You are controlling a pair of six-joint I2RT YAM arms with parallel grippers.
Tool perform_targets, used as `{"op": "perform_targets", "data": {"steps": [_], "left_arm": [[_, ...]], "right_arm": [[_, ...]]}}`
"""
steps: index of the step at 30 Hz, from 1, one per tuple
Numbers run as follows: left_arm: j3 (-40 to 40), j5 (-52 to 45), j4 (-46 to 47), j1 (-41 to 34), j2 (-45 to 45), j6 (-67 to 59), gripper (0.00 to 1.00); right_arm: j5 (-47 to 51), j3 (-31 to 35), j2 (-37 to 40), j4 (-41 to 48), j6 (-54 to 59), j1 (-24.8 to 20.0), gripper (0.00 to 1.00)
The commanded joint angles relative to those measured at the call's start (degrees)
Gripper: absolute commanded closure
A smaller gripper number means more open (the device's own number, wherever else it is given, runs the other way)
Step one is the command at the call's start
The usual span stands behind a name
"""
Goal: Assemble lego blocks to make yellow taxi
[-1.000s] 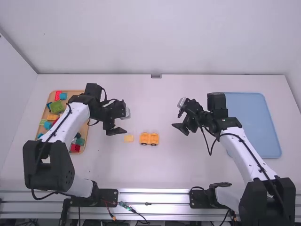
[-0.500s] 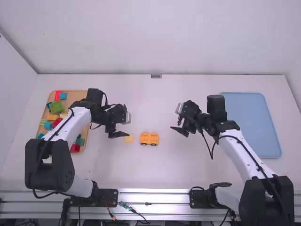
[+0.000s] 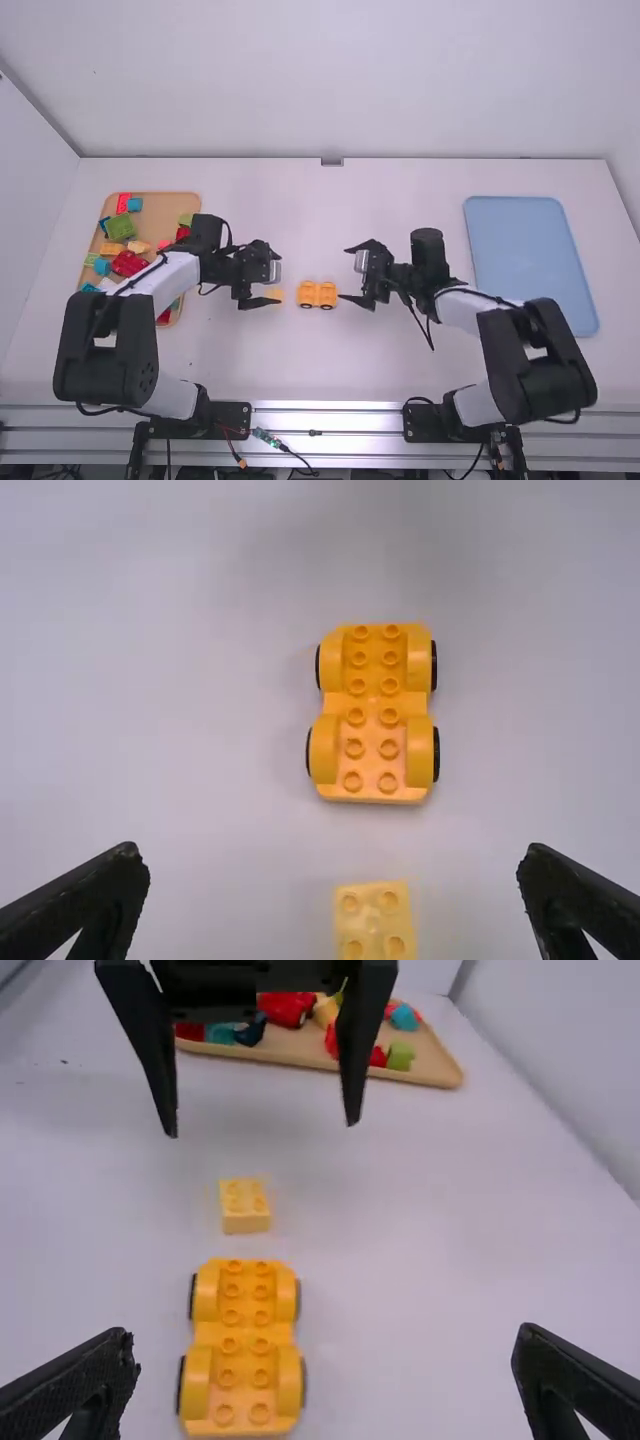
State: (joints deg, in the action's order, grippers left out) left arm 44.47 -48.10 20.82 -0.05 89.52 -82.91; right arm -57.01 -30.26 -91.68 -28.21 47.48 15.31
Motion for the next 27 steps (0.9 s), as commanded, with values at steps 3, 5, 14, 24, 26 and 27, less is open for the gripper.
{"op": "perform_targets", "data": {"steps": [3,5,14,24,26,27], "left_arm": [[-3.02,-2.08,-4.00,0.31,-0.10,6.36,0.01],[-4.15,-2.47,-5.68,0.48,-0.10,6.49,0.01],[-8.87,-2.47,-13.16,0.28,-0.10,7.65,0.01],[-9.40,-2.47,-14.32,1.64,-0.10,9.29,0.01],[-9.94,-5.29,-13.73,2.54,-0.10,6.03,0.01],[-10.34,-7.02,-13.35,2.97,-0.10,3.91,0.01]], "right_arm": [[-5.60,-3.69,-6.88,-0.22,-3.13,0.94,0.01],[-9.14,-4.81,-9.48,0.04,-1.18,1.62,0.01],[-2.38,-4.94,-13.72,-1.86,-0.66,6.12,0.01],[4.22,-4.94,-18.97,-6.86,-6.21,9.46,0.01],[4.02,-4.92,-20.45,-8.20,-6.67,10.14,0.01],[4.61,-4.85,-20.91,-9.27,-7.39,10.38,0.01]]}}
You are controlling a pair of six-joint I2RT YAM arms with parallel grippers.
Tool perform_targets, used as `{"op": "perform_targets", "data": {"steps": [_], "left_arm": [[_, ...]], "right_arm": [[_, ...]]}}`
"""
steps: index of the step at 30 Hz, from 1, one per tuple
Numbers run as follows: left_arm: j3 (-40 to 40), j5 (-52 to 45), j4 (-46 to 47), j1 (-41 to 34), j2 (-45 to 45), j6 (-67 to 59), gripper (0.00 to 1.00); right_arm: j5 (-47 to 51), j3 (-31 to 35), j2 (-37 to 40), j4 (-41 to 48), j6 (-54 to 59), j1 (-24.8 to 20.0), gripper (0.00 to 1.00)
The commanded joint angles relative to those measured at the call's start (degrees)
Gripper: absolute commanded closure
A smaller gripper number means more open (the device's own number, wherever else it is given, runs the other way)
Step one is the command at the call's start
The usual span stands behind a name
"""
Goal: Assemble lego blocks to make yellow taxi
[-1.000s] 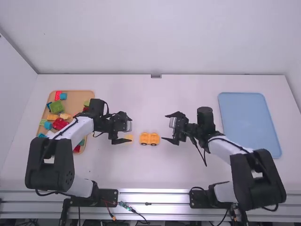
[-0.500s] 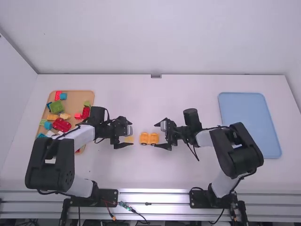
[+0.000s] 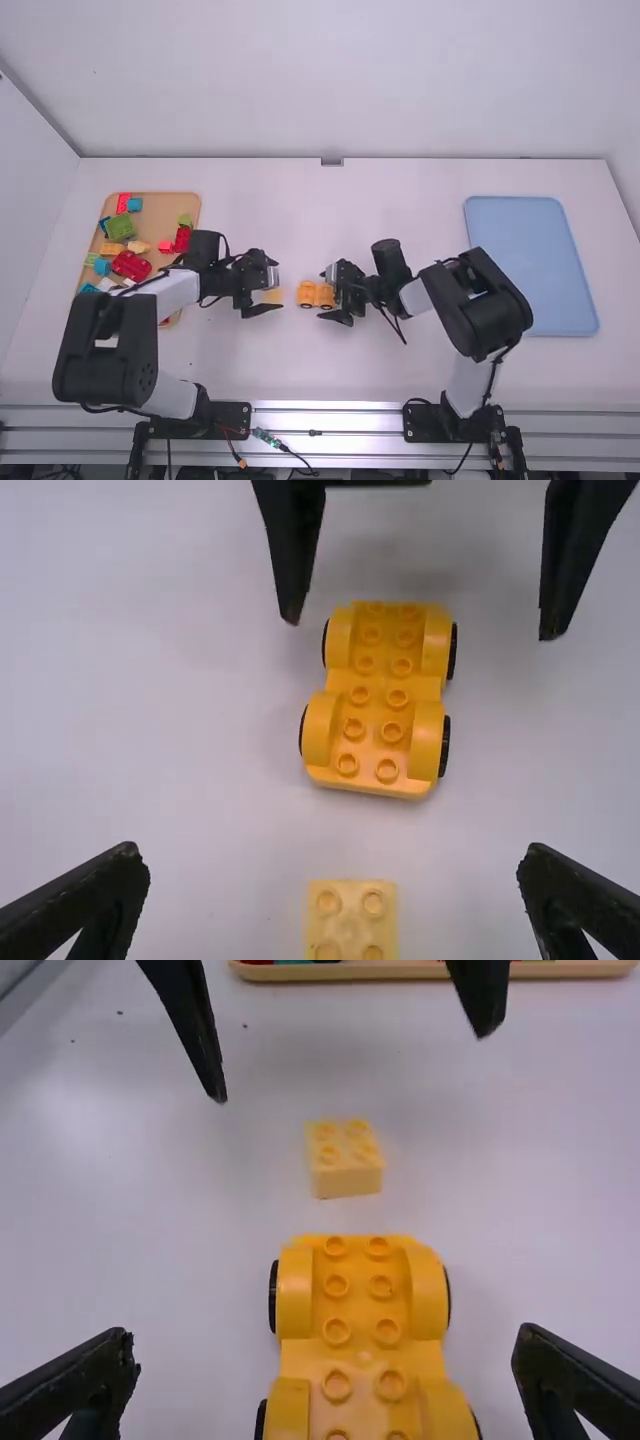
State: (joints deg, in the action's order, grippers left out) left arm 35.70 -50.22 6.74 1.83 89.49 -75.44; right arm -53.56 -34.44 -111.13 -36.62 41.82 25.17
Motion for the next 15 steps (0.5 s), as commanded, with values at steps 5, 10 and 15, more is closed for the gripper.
{"op": "perform_targets", "data": {"steps": [5,10,15], "left_arm": [[-3.21,-6.14,-0.15,3.93,-0.08,-4.11,0.01],[-3.04,-4.87,-0.48,3.34,0.60,-4.28,0.01],[-3.13,-5.31,-1.68,3.82,1.47,-4.02,0.01]], "right_arm": [[2.32,0.98,-3.89,-10.38,-6.75,0.76,0.01],[3.26,0.17,-6.68,-12.35,-7.54,0.79,0.01],[2.38,-2.56,-10.31,-12.28,-10.32,1.55,0.01]]}}
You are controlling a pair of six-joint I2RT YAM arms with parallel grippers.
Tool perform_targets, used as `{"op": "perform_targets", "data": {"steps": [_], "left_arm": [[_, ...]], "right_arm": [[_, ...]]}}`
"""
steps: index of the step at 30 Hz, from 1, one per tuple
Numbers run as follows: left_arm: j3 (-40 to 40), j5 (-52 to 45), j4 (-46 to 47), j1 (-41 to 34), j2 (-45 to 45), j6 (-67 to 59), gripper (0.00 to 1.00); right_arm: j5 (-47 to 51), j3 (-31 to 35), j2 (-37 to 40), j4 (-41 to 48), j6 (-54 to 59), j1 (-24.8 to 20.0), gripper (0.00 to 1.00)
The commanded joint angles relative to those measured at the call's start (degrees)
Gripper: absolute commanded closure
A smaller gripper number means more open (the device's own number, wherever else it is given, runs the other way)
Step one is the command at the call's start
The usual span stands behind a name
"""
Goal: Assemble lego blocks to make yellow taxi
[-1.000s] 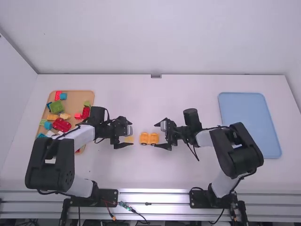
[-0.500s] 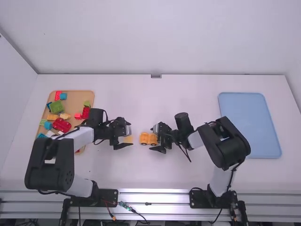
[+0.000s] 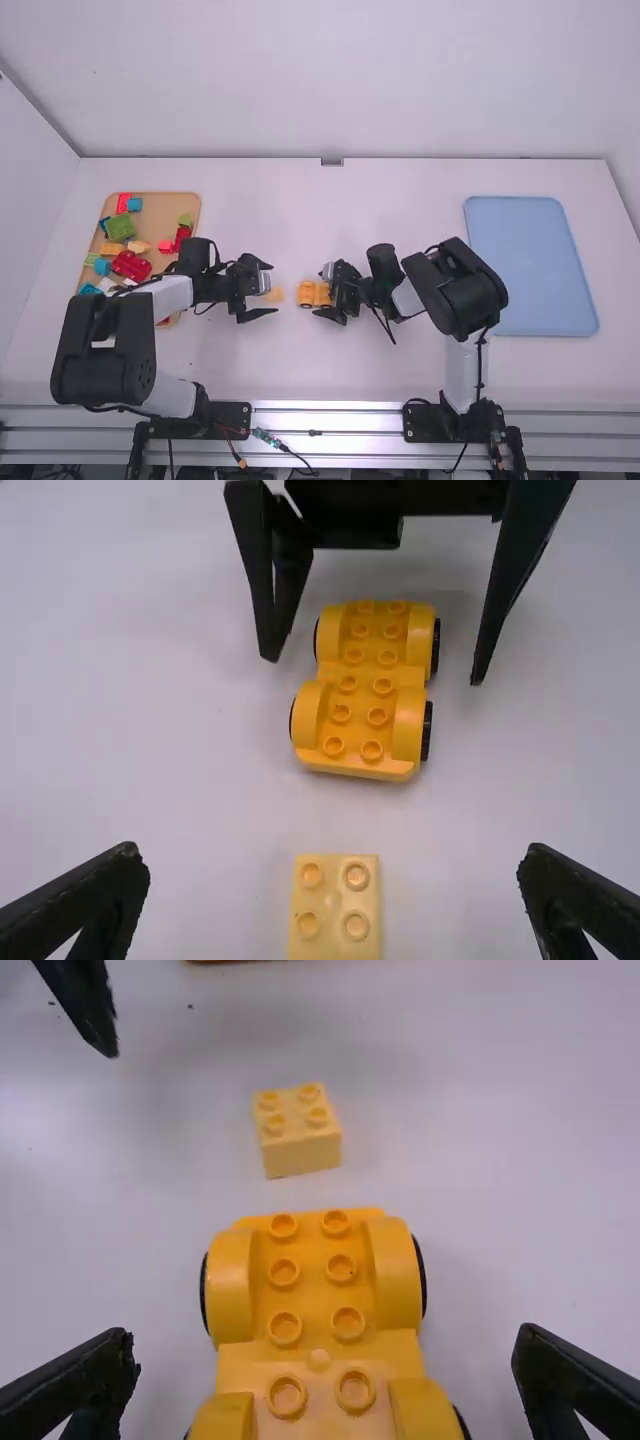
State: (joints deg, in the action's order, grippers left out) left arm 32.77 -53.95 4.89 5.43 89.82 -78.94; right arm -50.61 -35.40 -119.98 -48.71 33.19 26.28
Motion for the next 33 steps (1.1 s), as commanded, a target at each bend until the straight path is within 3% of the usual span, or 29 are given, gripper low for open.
{"op": "perform_targets", "data": {"steps": [1,10,17,22,28,33], "left_arm": [[-0.13,-1.57,0.15,0.20,1.34,-0.59,0.01],[0.07,-1.55,-2.89,-0.17,6.34,-1.79,0.01],[1.05,-1.42,-2.82,-0.17,7.81,-2.30,0.01],[0.92,0.98,-2.78,-0.17,7.81,-1.81,0.01],[0.92,0.44,-4.22,-0.17,9.05,-1.99,0.01],[1.51,0.37,-4.33,-0.17,10.78,-2.03,0.01]], "right_arm": [[-0.31,-1.62,-1.72,-0.39,-1.68,0.42,0.01],[3.04,0.28,-1.74,-2.27,-0.61,0.46,0.01],[1.42,1.42,-1.72,-4.42,0.66,0.35,0.17],[1.38,0.79,-1.74,-2.56,0.68,0.35,0.34],[0.04,-0.74,-1.74,1.68,3.56,0.42,0.40],[-0.17,-0.17,-1.74,1.18,5.64,0.35,0.39]]}}
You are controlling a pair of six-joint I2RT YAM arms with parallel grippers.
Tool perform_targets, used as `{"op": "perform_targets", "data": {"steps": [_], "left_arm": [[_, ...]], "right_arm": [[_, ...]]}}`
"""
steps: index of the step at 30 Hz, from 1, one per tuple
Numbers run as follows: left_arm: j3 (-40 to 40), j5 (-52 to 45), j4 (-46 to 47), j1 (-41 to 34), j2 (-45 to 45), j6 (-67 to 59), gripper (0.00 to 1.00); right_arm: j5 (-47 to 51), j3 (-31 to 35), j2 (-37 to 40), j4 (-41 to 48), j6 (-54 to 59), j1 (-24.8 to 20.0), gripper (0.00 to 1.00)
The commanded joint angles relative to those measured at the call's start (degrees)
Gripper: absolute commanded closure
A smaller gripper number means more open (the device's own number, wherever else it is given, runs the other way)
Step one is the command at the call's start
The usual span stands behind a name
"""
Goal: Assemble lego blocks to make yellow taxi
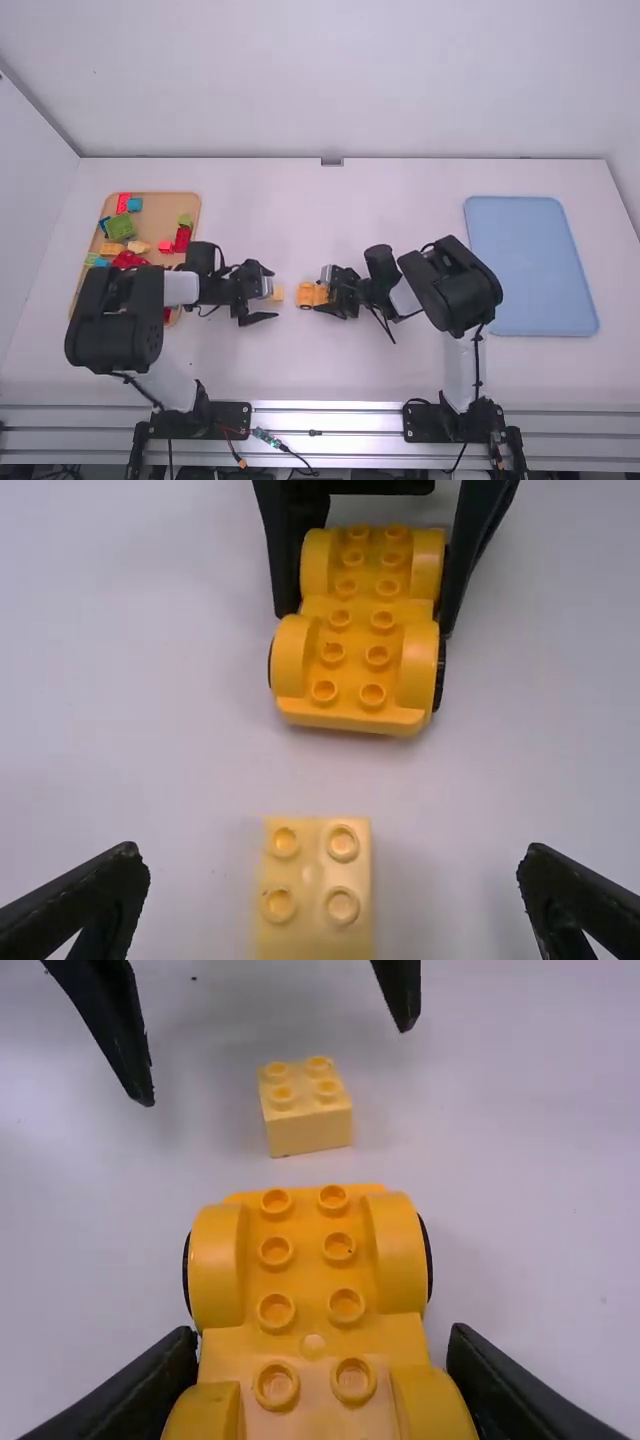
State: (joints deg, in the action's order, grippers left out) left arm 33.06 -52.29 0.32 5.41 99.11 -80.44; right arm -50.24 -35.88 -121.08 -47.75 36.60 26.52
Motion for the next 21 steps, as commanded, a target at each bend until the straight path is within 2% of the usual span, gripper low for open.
{"op": "perform_targets", "data": {"steps": [1,10,21], "left_arm": [[1.22,-1.29,0.24,-0.15,1.49,-0.53,0.01],[4.24,-2.14,0.50,-0.15,4.22,-0.31,0.01],[7.65,-2.73,5.70,-0.15,7.15,-0.55,0.01]], "right_arm": [[-0.55,0.31,-0.65,0.22,2.23,0.11,0.39],[-0.96,0.28,-0.63,0.50,2.47,0.11,0.37],[-1.57,0.57,-0.63,0.15,2.86,0.09,0.36]]}}
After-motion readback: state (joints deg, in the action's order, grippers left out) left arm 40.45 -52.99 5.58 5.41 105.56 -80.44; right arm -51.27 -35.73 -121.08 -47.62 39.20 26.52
